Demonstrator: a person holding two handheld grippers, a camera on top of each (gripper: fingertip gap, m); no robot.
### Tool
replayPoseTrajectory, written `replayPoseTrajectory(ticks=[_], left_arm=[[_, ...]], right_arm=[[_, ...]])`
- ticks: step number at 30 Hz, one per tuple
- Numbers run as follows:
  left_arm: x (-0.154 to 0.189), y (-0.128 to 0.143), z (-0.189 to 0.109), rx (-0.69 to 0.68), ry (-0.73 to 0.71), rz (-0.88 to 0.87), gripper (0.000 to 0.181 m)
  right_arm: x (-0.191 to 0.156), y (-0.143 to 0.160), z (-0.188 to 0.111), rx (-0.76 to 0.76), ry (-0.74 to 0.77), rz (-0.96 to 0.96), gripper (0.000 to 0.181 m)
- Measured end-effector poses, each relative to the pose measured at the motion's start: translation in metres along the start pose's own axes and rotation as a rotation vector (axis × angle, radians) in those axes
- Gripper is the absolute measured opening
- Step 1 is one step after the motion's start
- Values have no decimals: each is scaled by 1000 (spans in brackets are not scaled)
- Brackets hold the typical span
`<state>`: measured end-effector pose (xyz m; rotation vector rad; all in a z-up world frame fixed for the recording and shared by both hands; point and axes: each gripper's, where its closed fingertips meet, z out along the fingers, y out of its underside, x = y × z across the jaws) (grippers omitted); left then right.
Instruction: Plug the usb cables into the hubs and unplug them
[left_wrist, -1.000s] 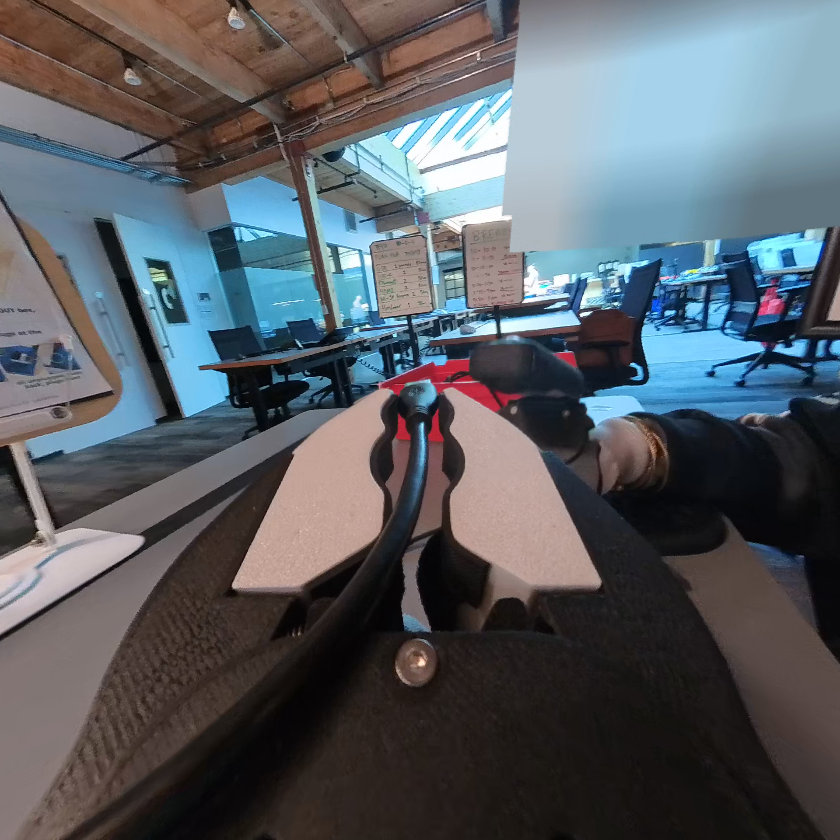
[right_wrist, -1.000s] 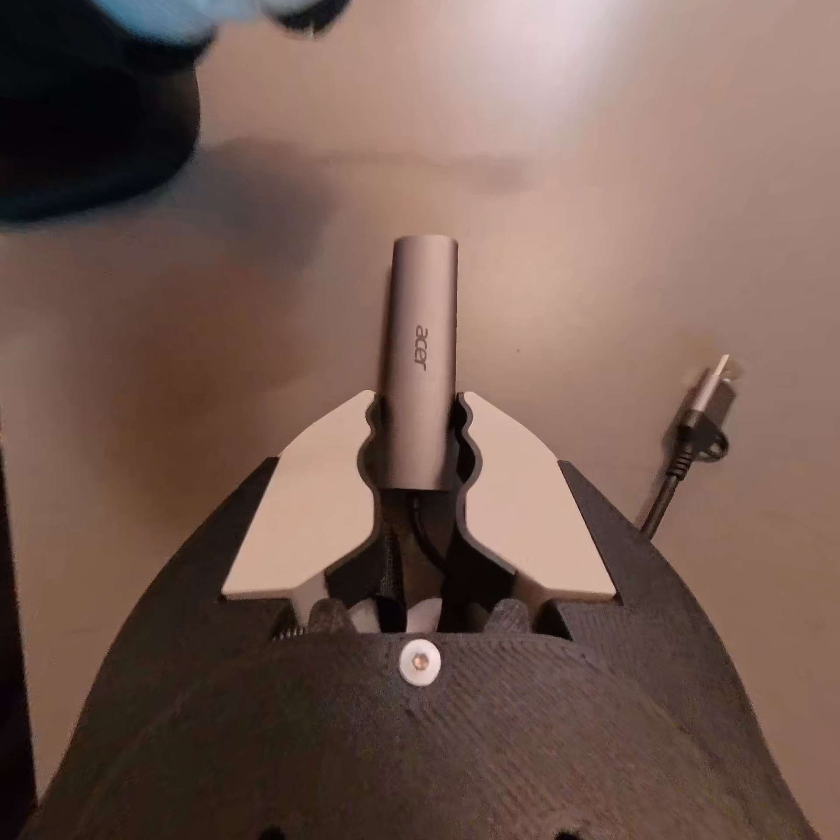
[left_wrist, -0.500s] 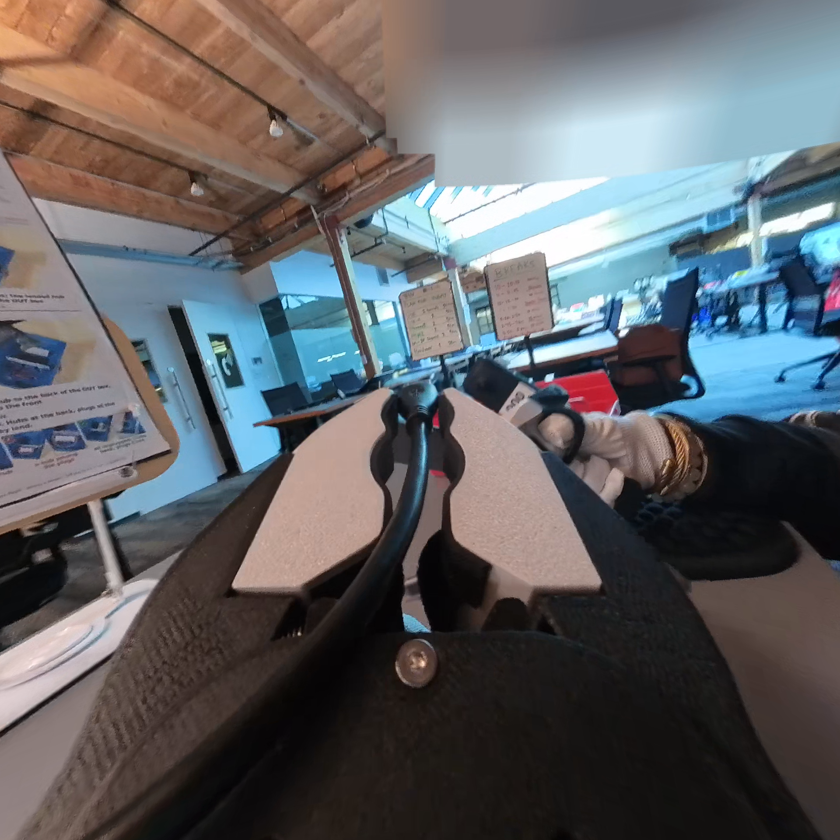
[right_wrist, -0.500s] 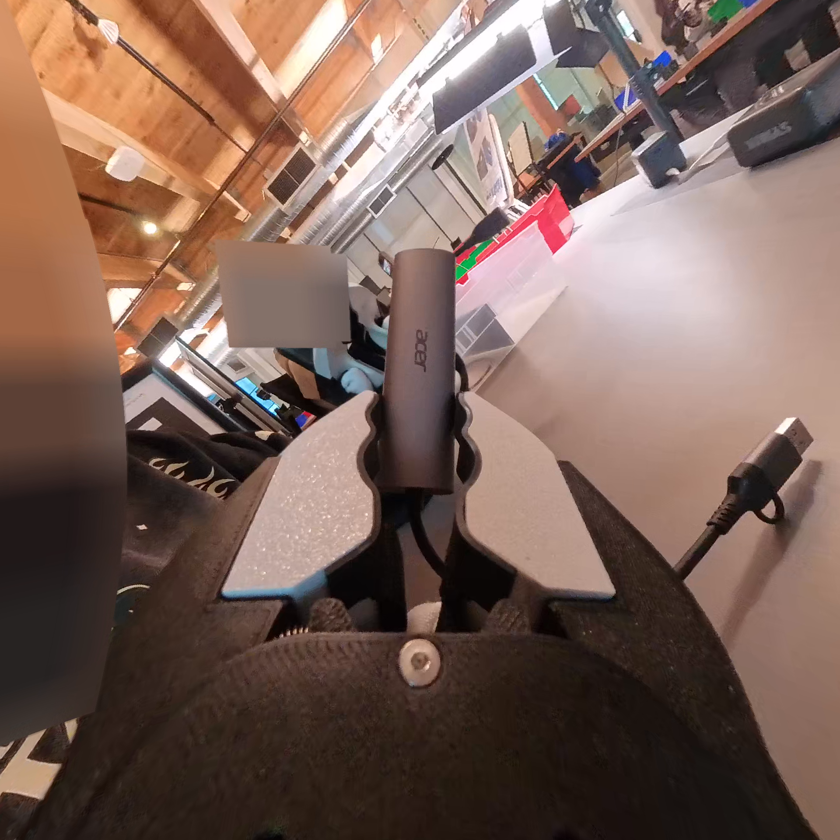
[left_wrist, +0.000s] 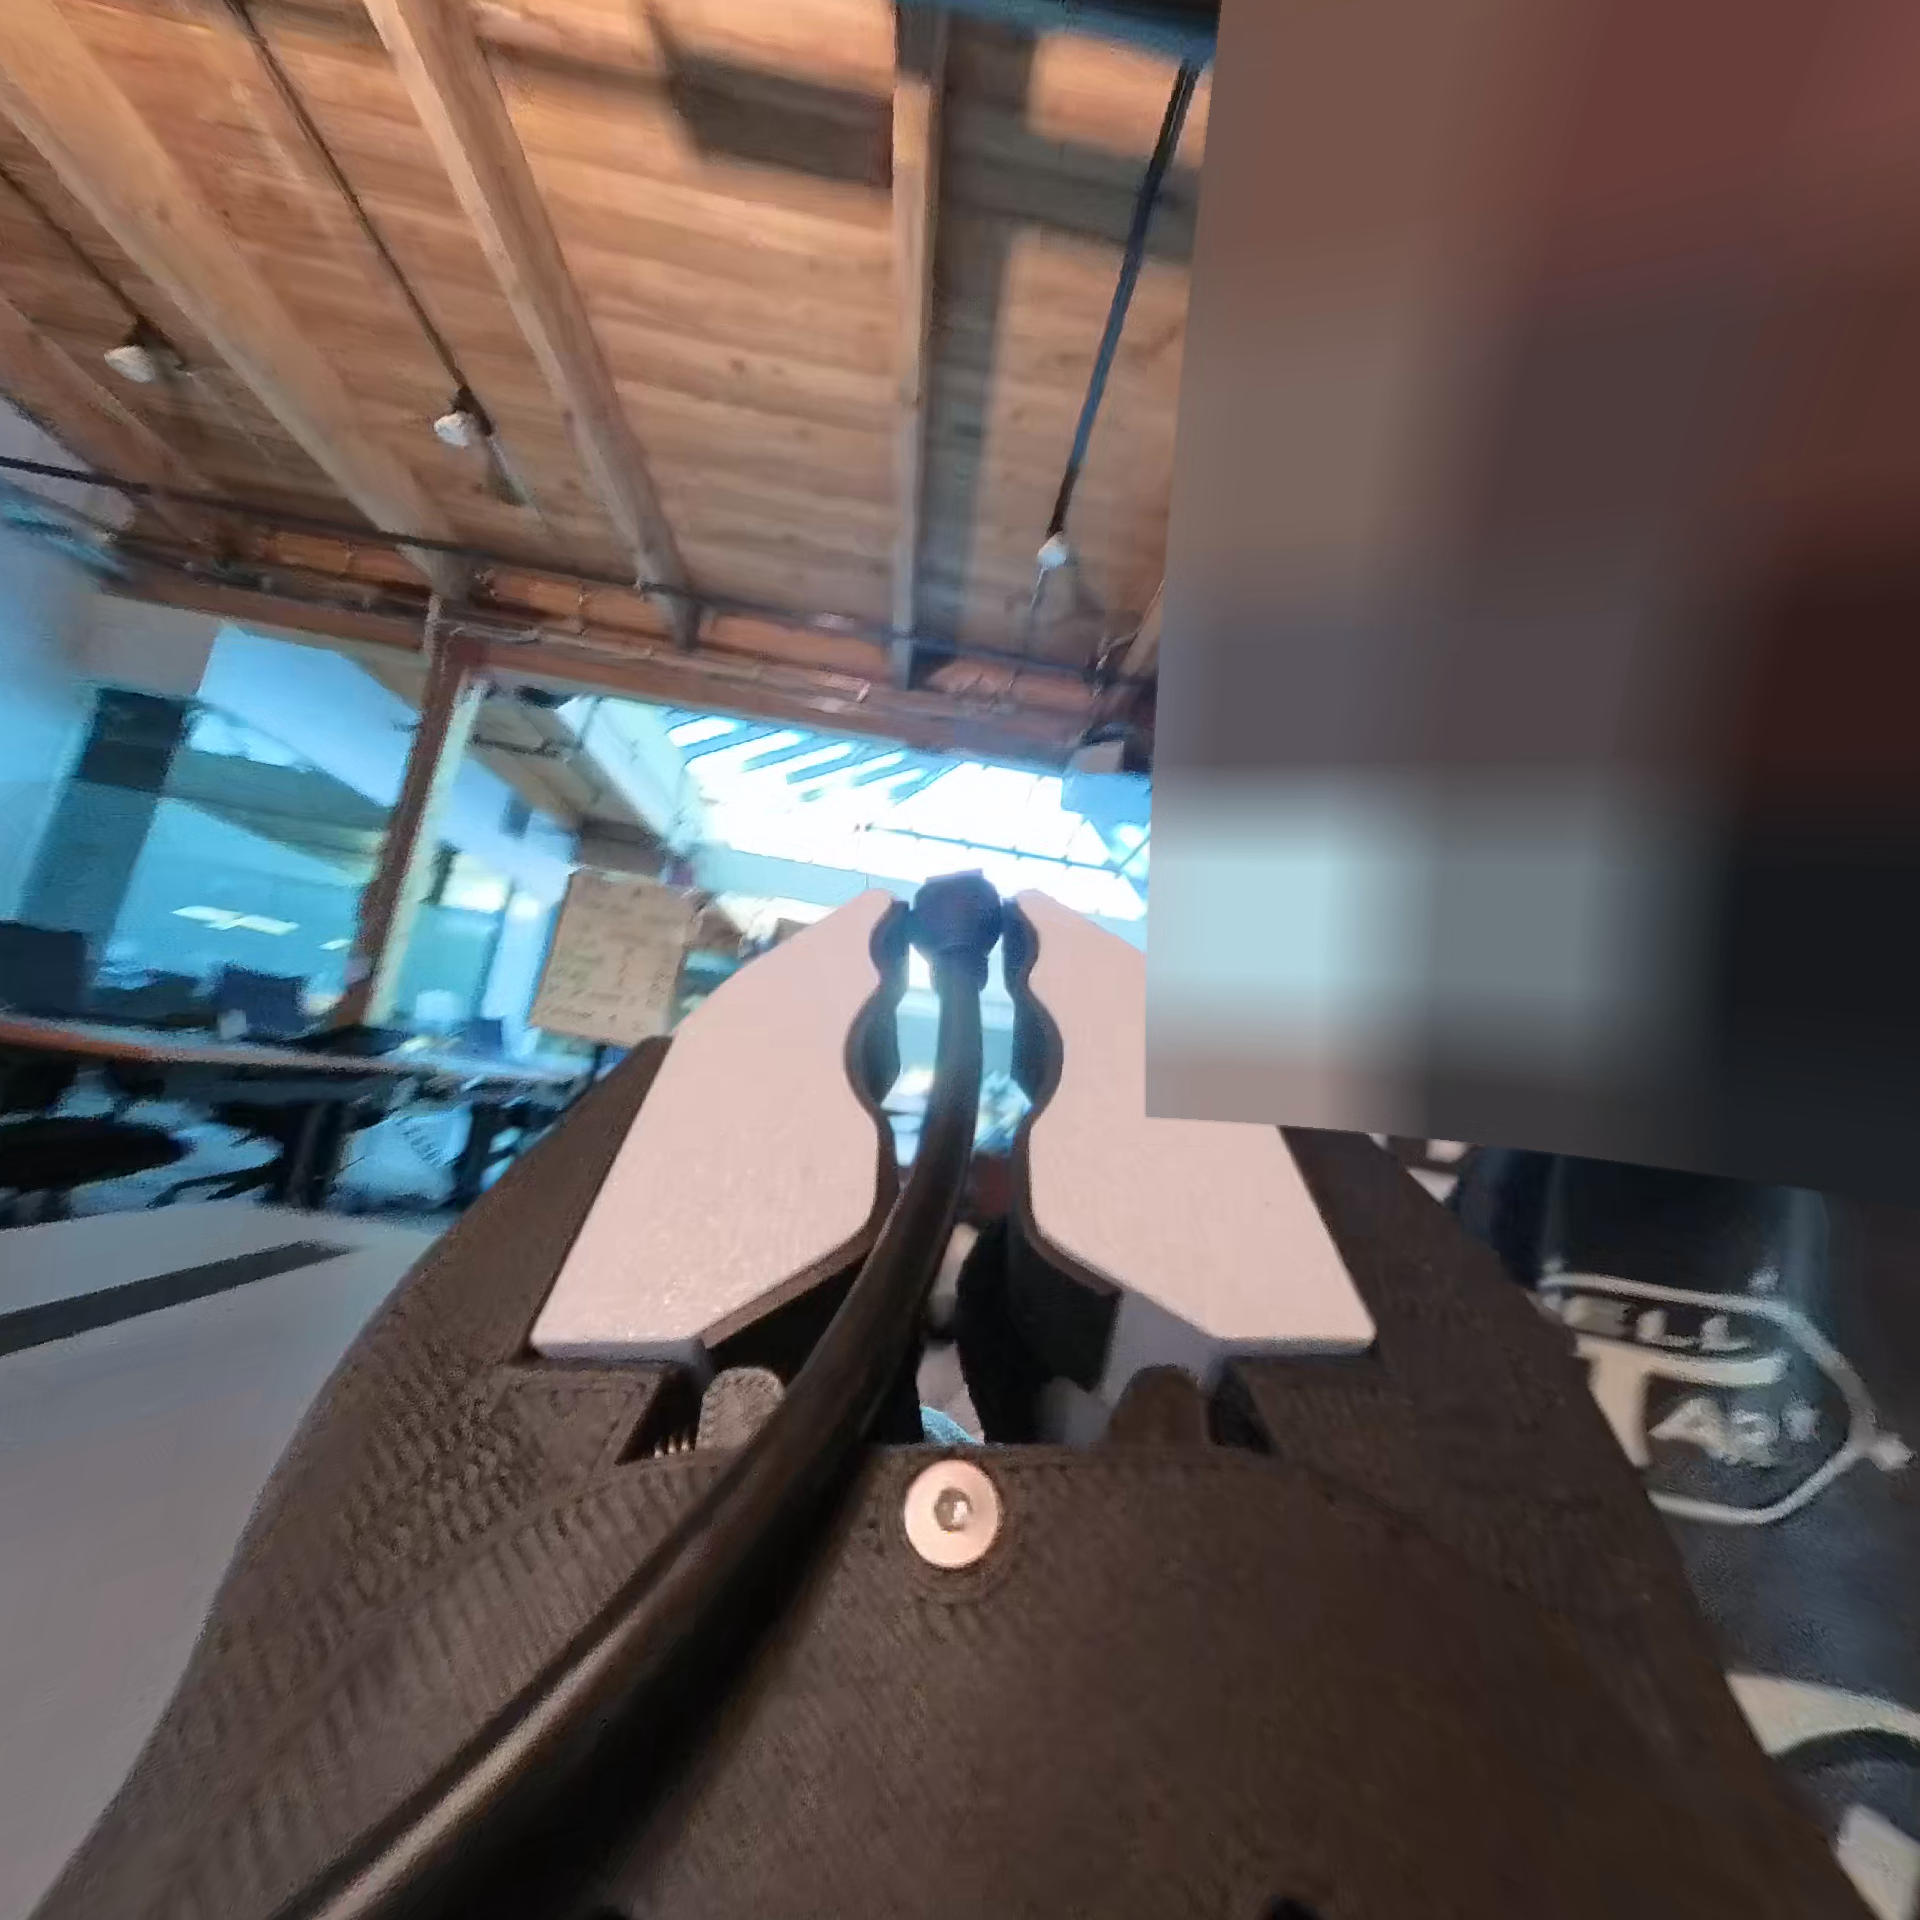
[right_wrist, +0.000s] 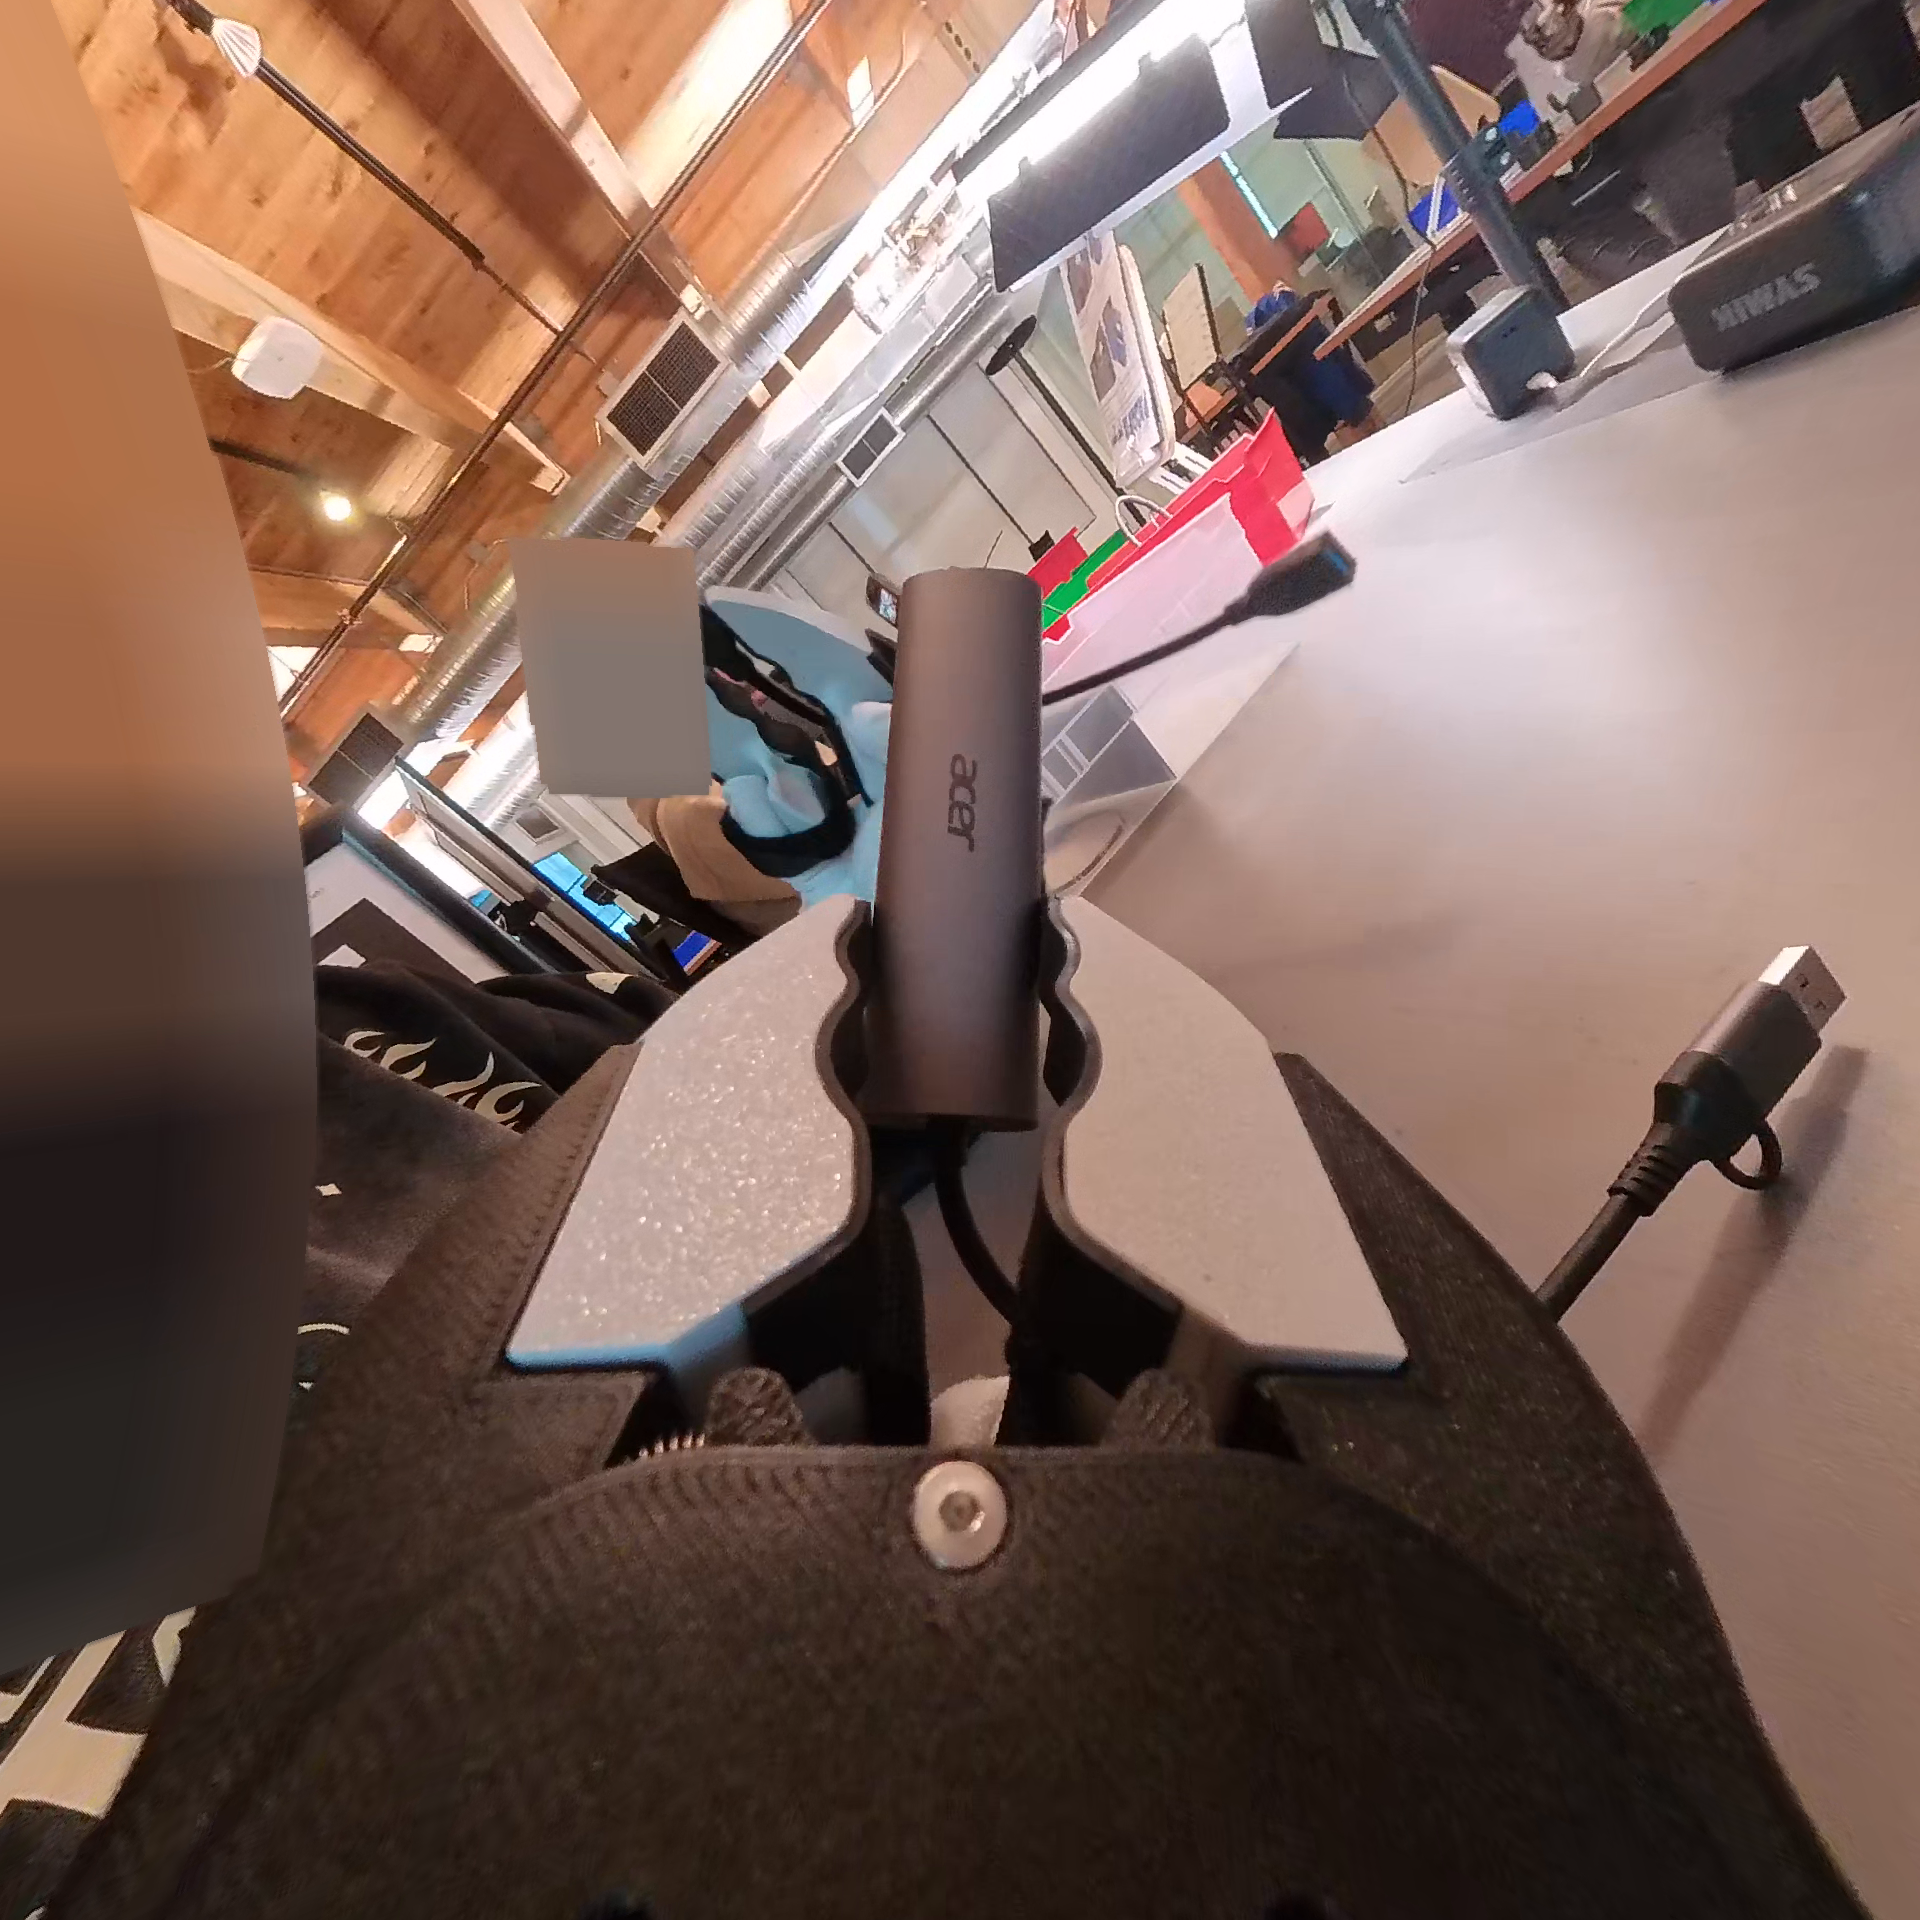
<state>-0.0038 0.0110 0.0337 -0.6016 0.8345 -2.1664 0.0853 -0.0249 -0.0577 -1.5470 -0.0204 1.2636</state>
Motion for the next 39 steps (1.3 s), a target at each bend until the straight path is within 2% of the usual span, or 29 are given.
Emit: replayPoseTrajectory(ticks=[1,3,5,7,8,14,23,28,35,37,39], left_arm=[[-6,8,1,-69,-54,59,16],[-20,34,-1,-307,-177,307,16],[-25,58,-4,-541,-209,648,17],[-27,72,-5,-667,-235,909,17],[-26,75,-5,-685,-249,972,16],[-40,86,-11,-771,-340,988,17],[-47,89,-14,-809,-406,972,17],[-49,89,-15,-834,-420,1017,17],[-44,84,-12,-833,-436,1073,17],[-43,84,-11,-827,-442,1056,17],[-41,82,-9,-780,-438,965,17]], right_arm=[[0,0,0,2,-1,0,31],[1,-1,0,6,8,-4,31],[2,-1,0,10,27,-18,31],[7,1,1,-4,88,-69,31],[9,2,2,-14,122,-103,31],[16,5,8,-43,262,-276,31],[18,2,10,-53,438,-527,31],[18,4,11,-68,458,-577,31],[8,2,13,-67,489,-744,32],[6,1,13,-64,490,-764,32],[3,1,13,-54,473,-771,32]])
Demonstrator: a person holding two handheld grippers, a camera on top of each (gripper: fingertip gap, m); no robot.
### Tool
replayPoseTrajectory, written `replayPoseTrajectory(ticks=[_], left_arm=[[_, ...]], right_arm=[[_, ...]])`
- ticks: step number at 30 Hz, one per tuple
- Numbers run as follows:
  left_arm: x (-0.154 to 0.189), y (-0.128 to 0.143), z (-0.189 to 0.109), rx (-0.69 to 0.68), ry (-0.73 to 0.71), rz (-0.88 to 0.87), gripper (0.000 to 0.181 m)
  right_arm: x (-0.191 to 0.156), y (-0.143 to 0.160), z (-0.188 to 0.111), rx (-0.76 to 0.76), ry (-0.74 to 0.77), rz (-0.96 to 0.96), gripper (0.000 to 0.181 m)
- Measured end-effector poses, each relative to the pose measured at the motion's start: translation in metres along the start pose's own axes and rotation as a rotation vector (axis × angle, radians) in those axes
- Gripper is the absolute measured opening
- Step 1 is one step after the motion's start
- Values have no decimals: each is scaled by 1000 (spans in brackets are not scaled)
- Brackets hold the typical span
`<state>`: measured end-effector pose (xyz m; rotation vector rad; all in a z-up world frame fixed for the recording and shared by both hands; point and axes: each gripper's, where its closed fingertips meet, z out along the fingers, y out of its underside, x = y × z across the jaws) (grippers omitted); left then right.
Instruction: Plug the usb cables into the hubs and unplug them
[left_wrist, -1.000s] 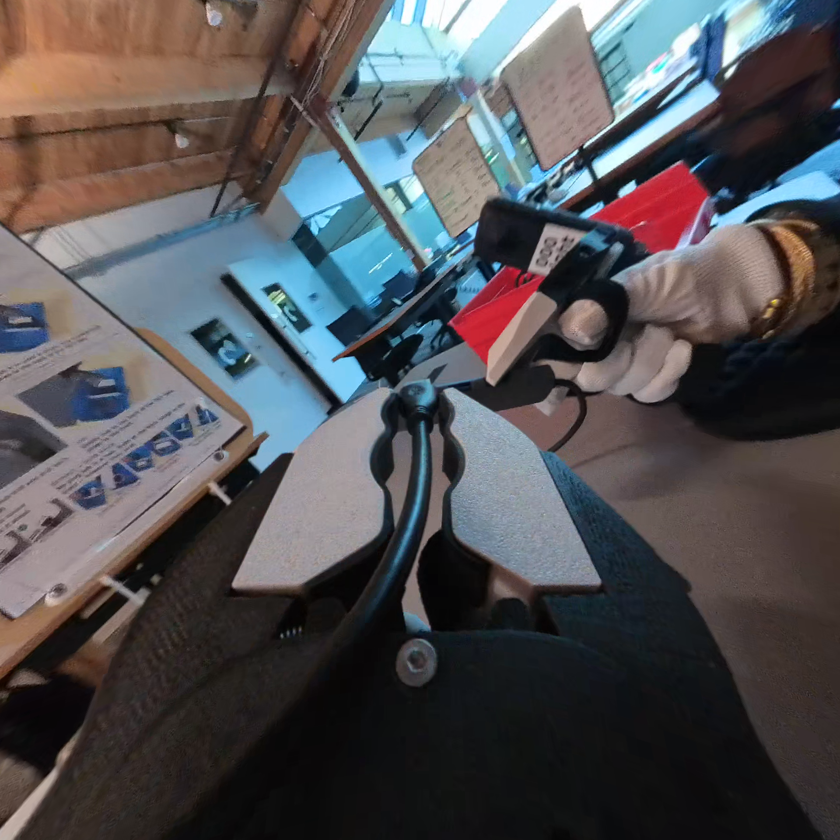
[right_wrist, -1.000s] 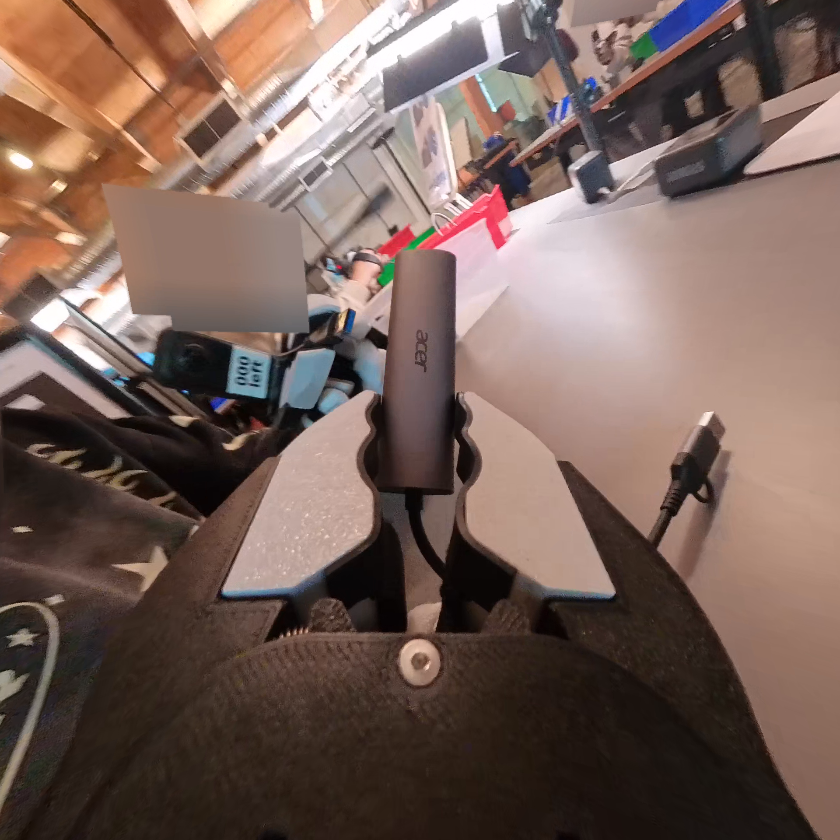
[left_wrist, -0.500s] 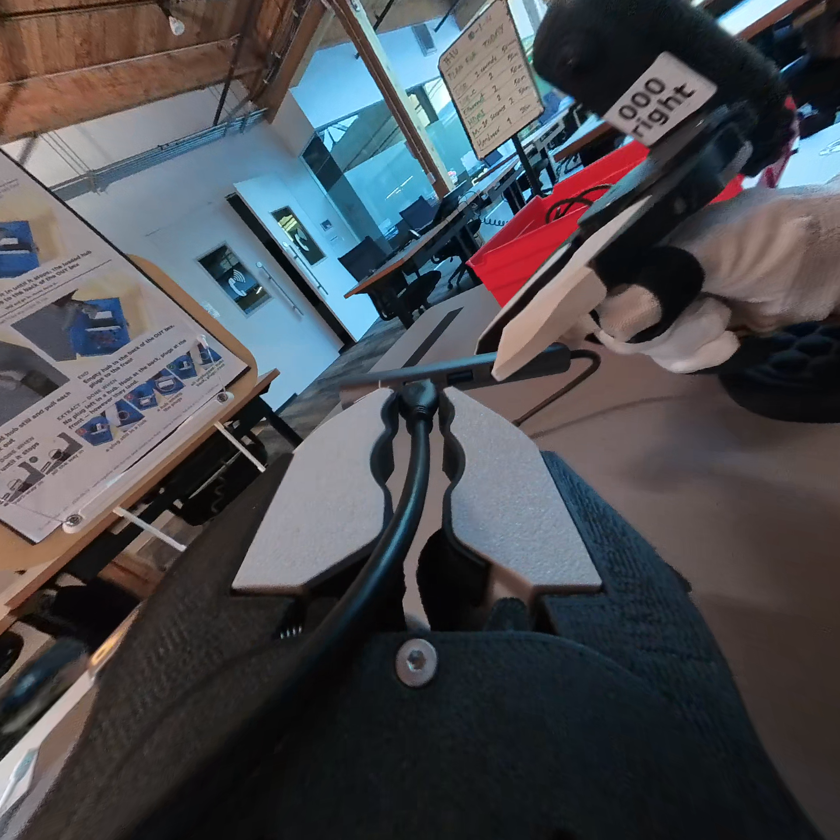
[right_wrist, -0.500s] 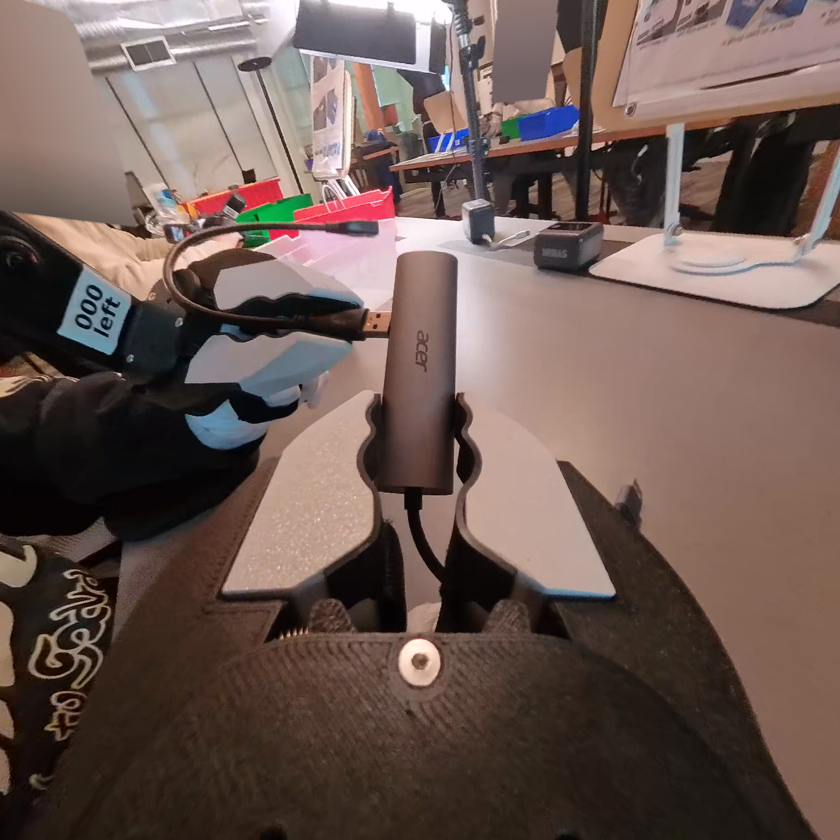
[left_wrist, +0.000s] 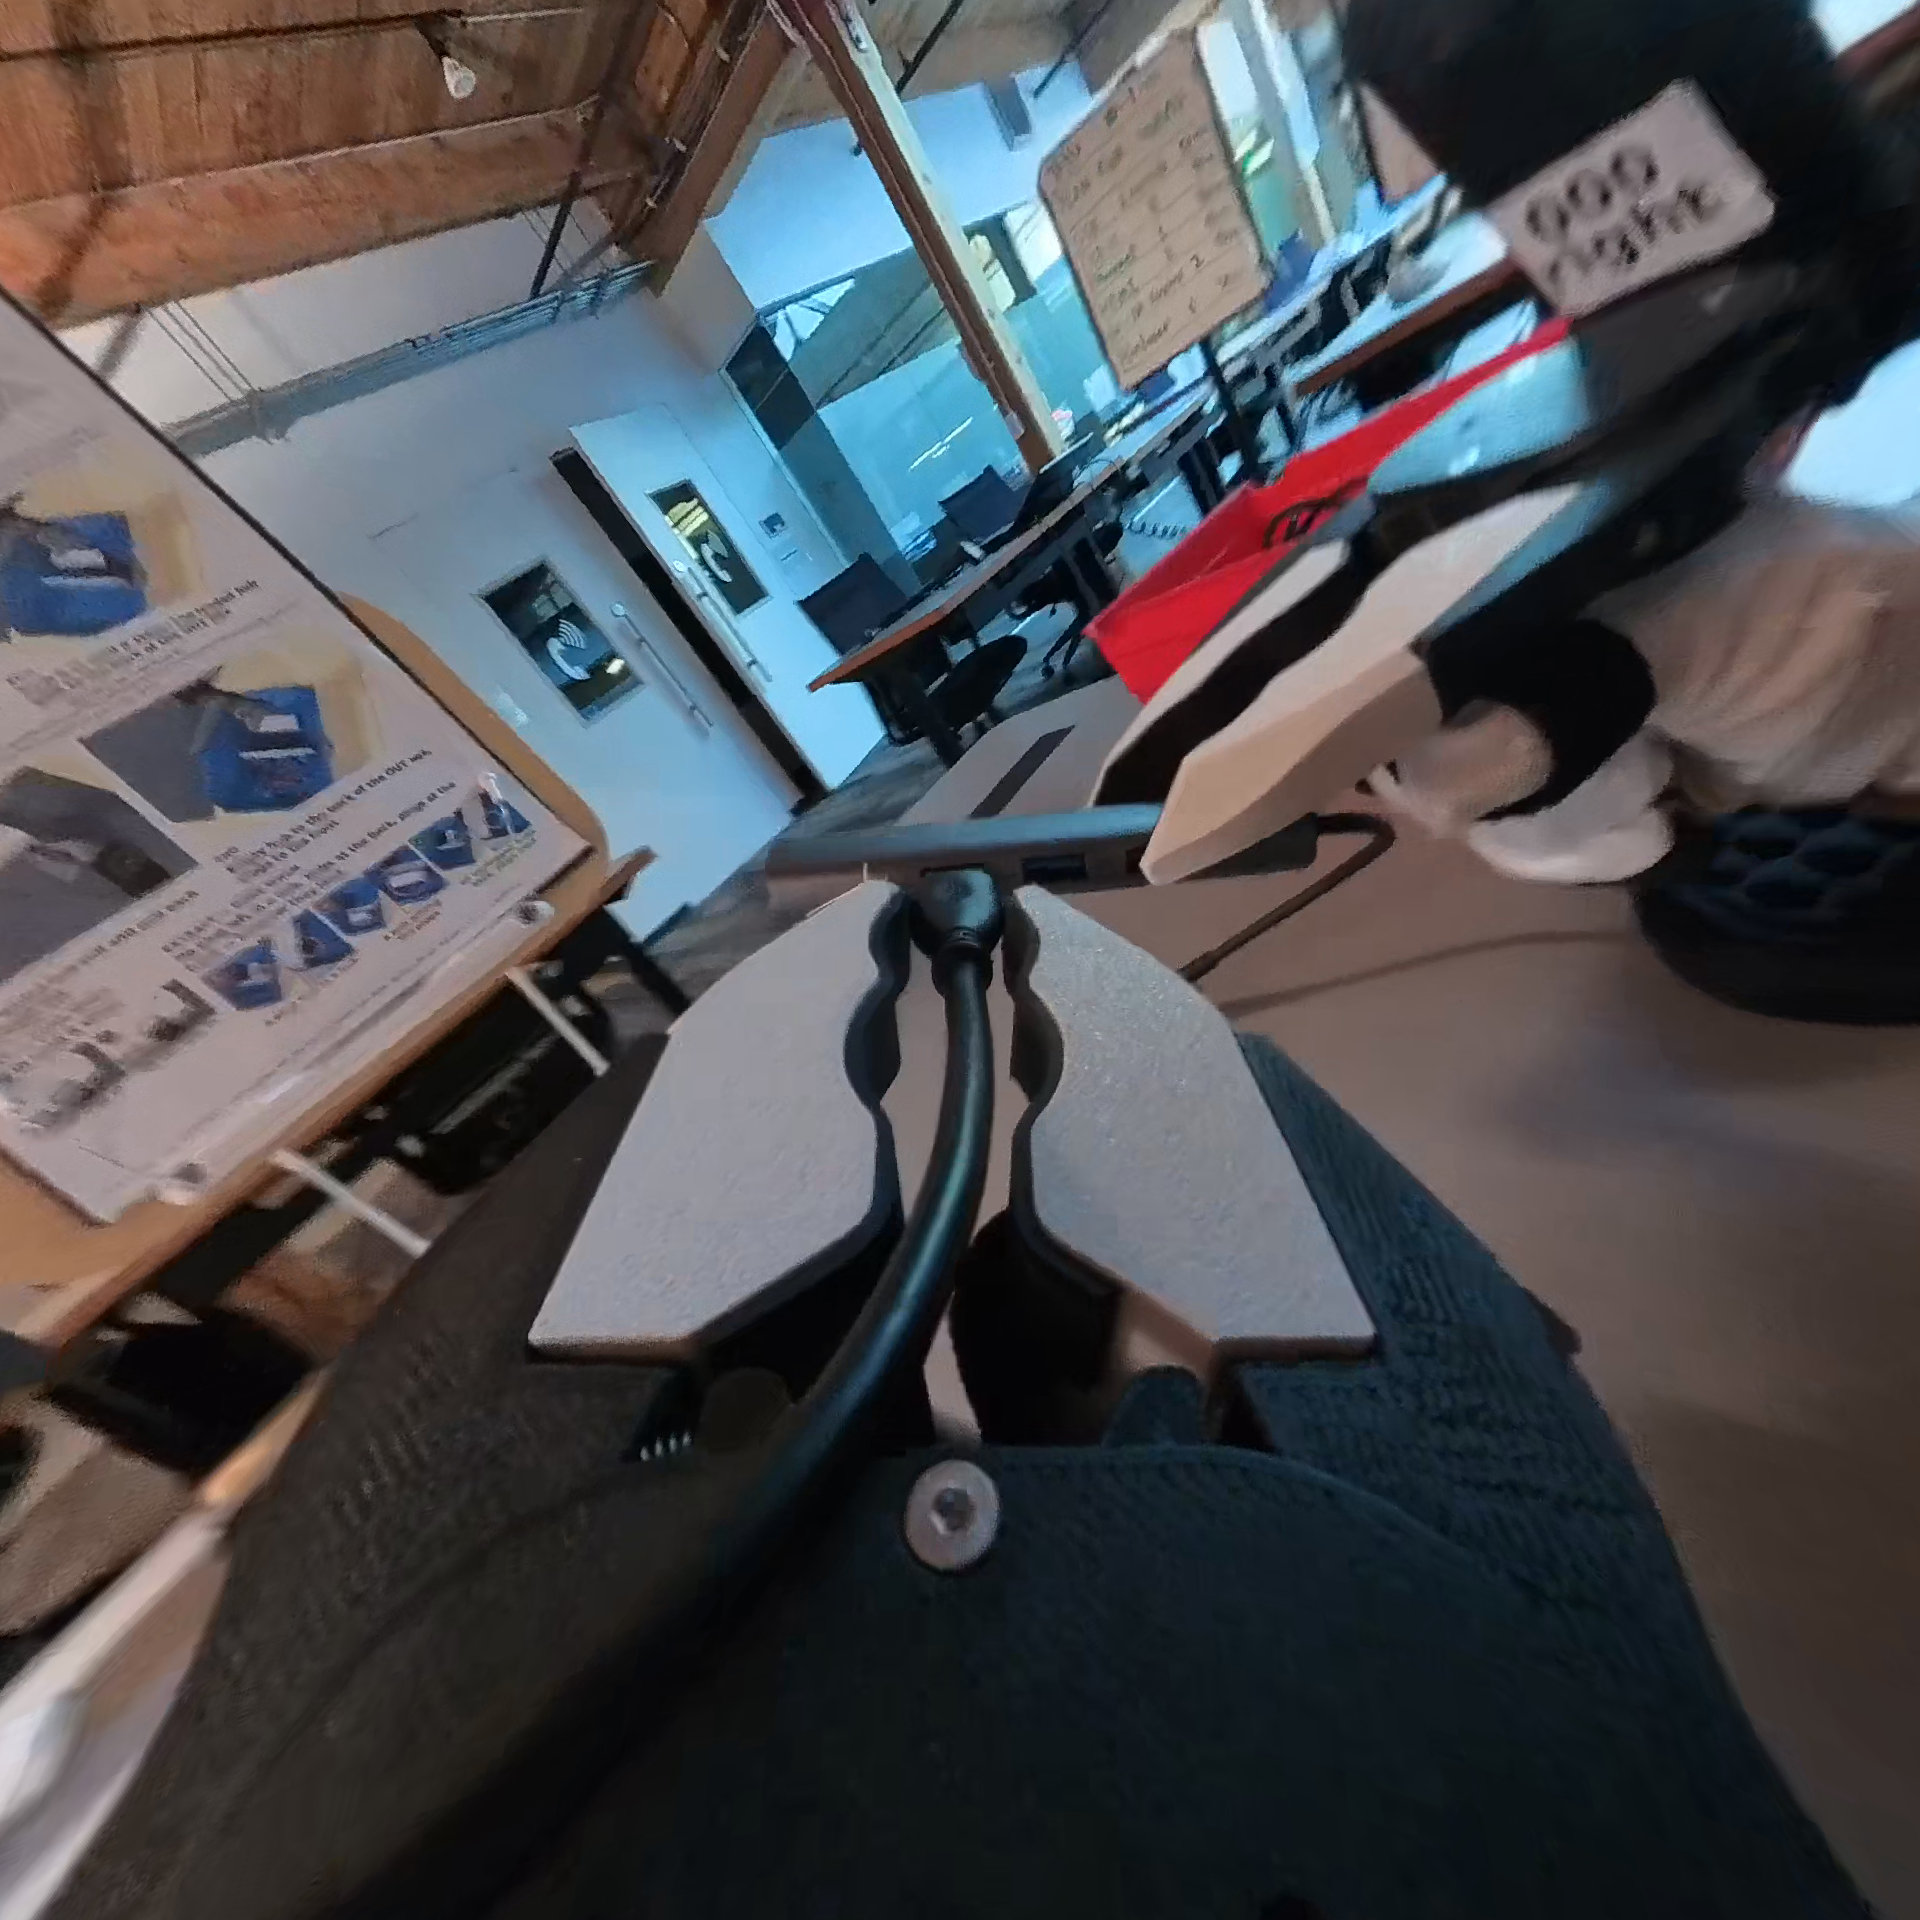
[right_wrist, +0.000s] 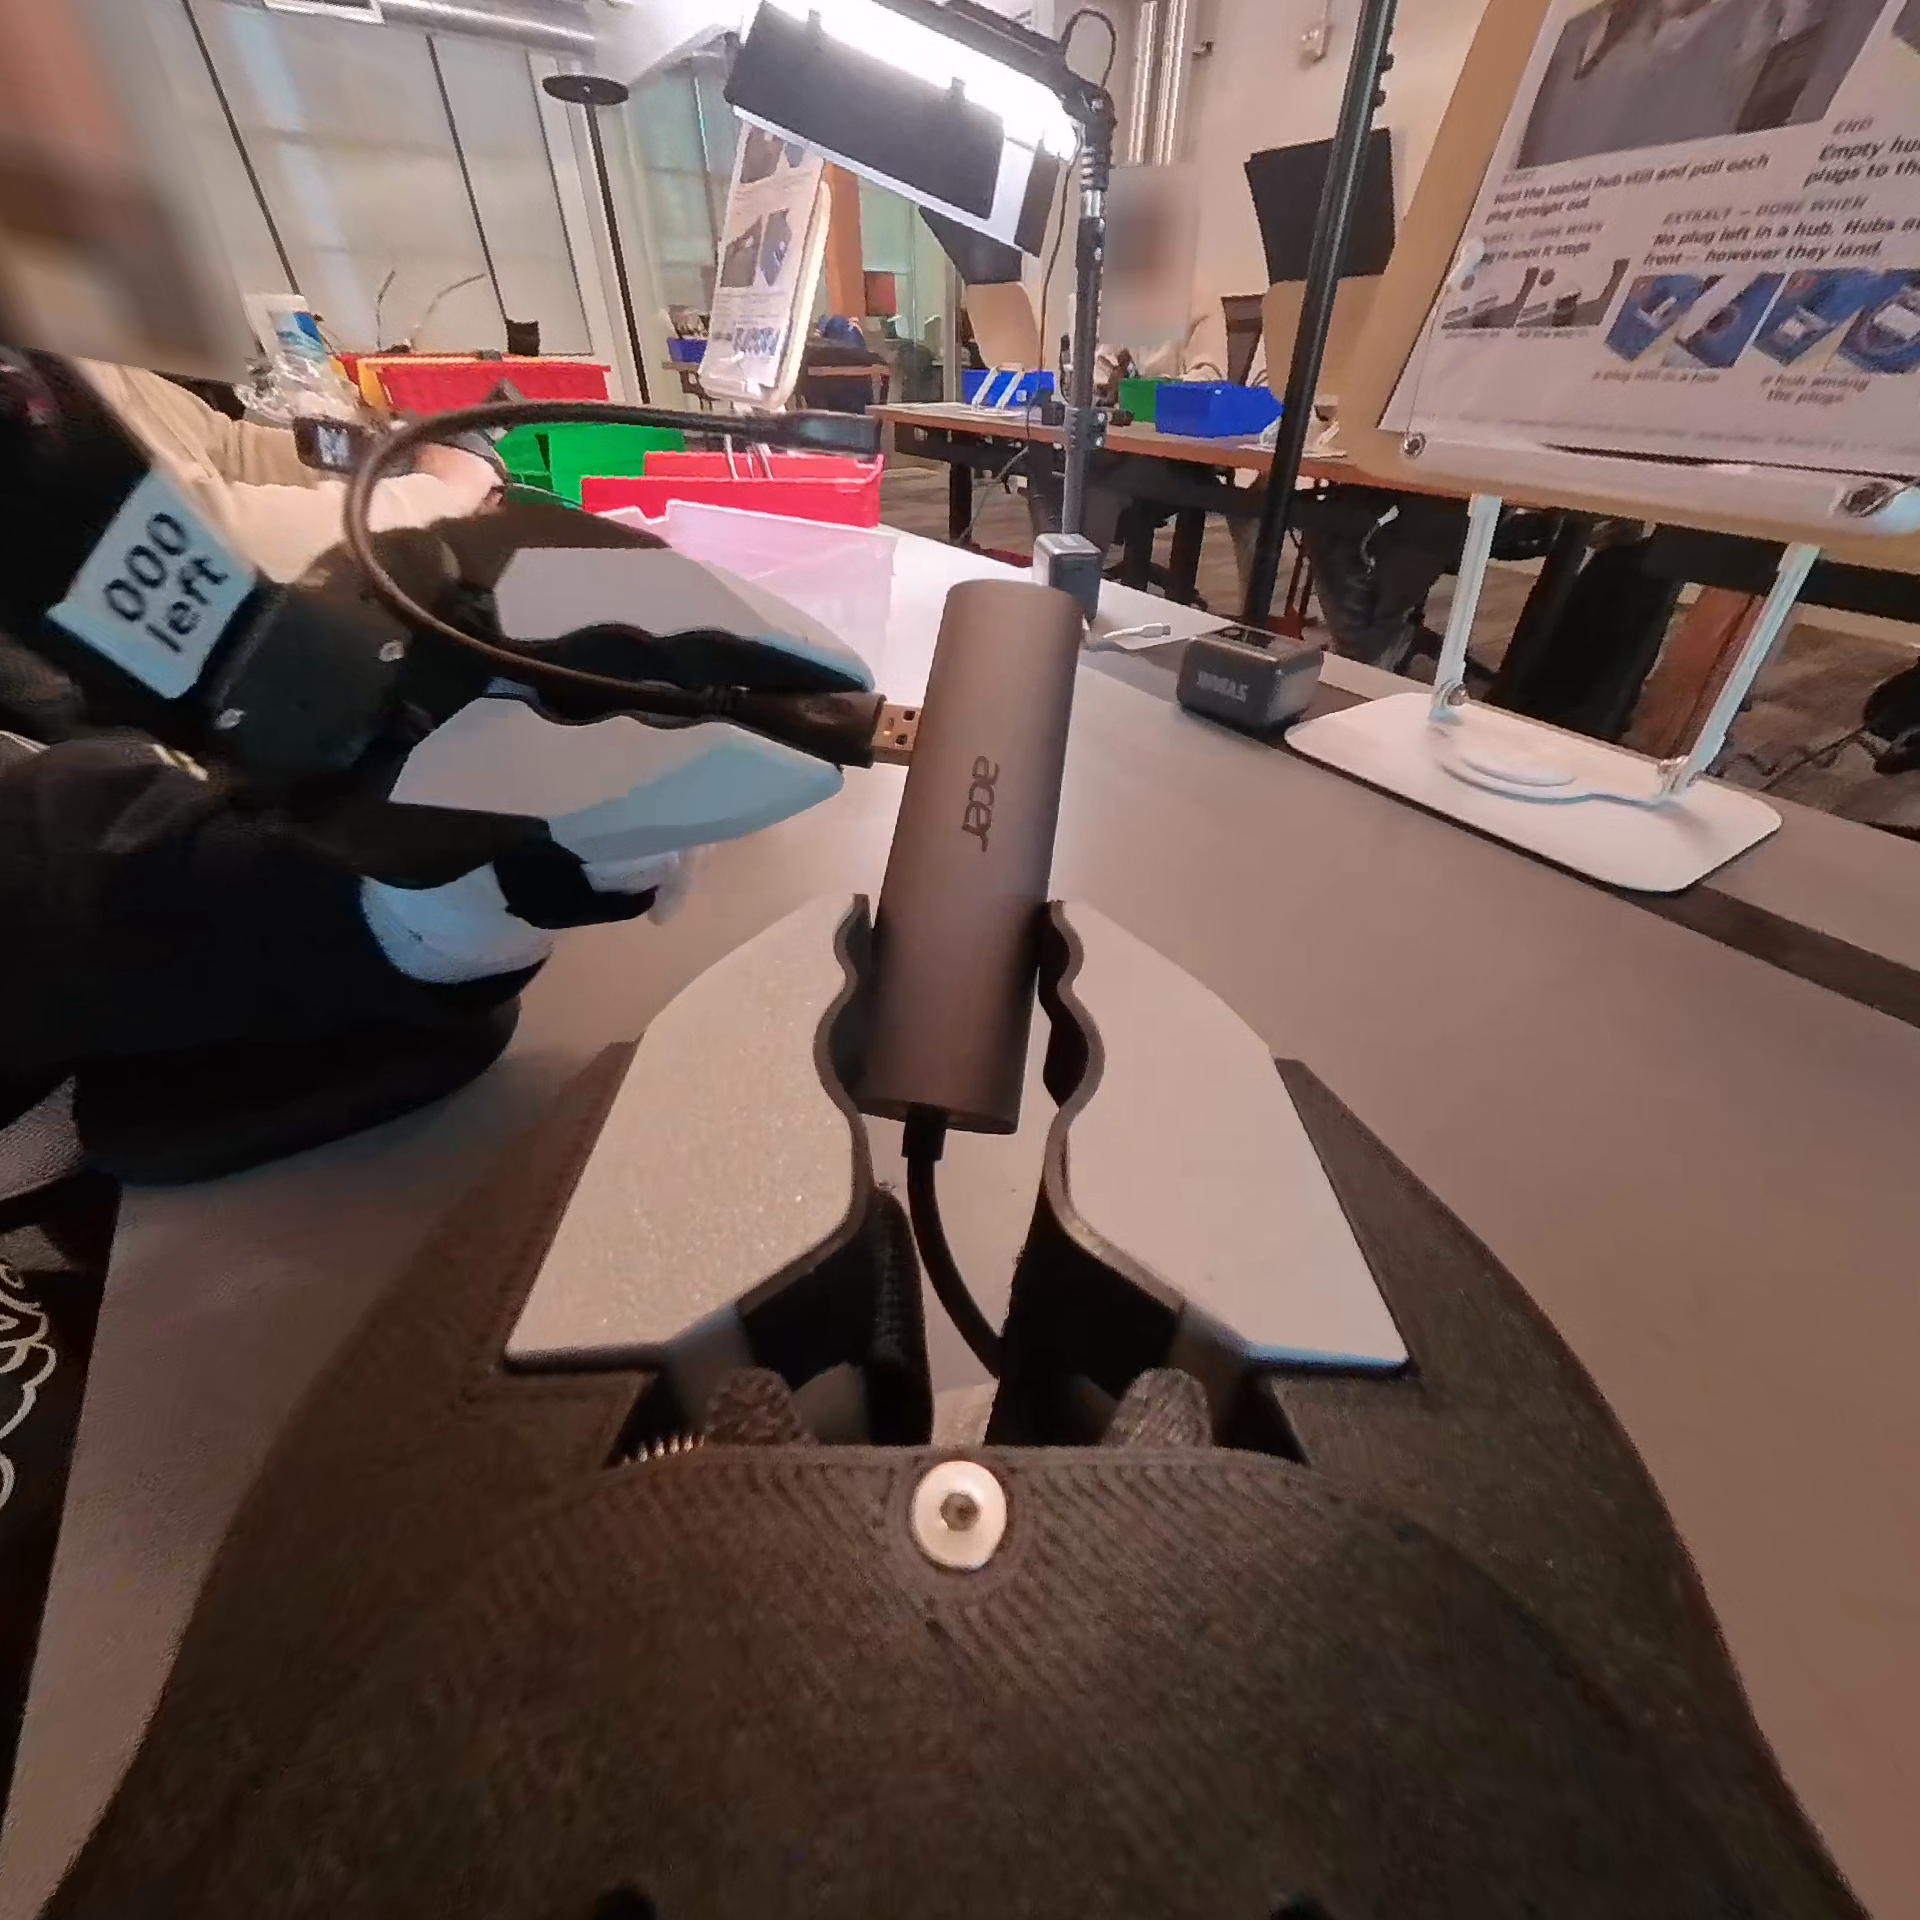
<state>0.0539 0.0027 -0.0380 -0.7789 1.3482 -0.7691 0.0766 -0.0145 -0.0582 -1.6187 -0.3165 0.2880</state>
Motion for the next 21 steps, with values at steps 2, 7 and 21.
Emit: replayPoseTrajectory(ticks=[2,7,21], left_arm=[[0,2,1,6,47,-123,17],[1,1,0,-21,-1,28,17],[-2,10,5,-63,24,3,17]], right_arm=[[0,-2,-1,5,11,-36,32],[0,-1,-1,-15,54,-137,31],[-4,2,4,4,-8,-18,32]])
